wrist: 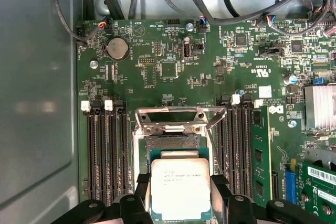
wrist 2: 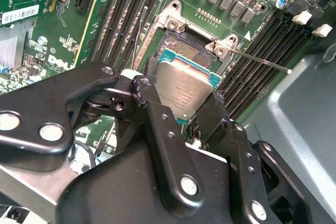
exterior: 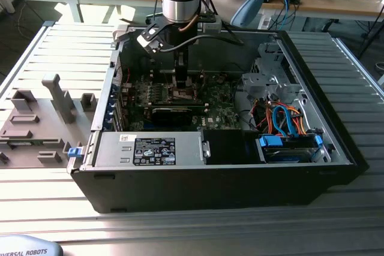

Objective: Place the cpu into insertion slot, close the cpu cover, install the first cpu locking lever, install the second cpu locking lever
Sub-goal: 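Place the cpu into insertion slot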

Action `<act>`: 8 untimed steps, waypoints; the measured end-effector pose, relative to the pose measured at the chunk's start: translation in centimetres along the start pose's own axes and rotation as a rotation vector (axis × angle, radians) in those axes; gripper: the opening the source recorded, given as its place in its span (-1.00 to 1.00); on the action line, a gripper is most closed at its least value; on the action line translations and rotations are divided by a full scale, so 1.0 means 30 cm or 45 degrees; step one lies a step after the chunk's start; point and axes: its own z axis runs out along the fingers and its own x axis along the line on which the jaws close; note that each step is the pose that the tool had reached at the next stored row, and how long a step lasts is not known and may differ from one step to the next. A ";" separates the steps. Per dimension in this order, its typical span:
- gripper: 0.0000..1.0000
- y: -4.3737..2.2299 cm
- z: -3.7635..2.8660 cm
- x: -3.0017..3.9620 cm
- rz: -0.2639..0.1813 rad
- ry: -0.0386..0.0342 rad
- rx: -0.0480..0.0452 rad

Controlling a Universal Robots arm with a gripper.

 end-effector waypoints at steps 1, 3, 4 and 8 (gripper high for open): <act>0.08 0.000 0.000 0.000 0.001 -0.0001 0.000; 0.08 0.000 0.000 0.000 0.003 -0.0003 0.000; 0.08 0.000 0.000 0.000 0.005 -0.0004 0.000; 0.08 0.000 0.000 0.000 0.012 -0.0008 0.001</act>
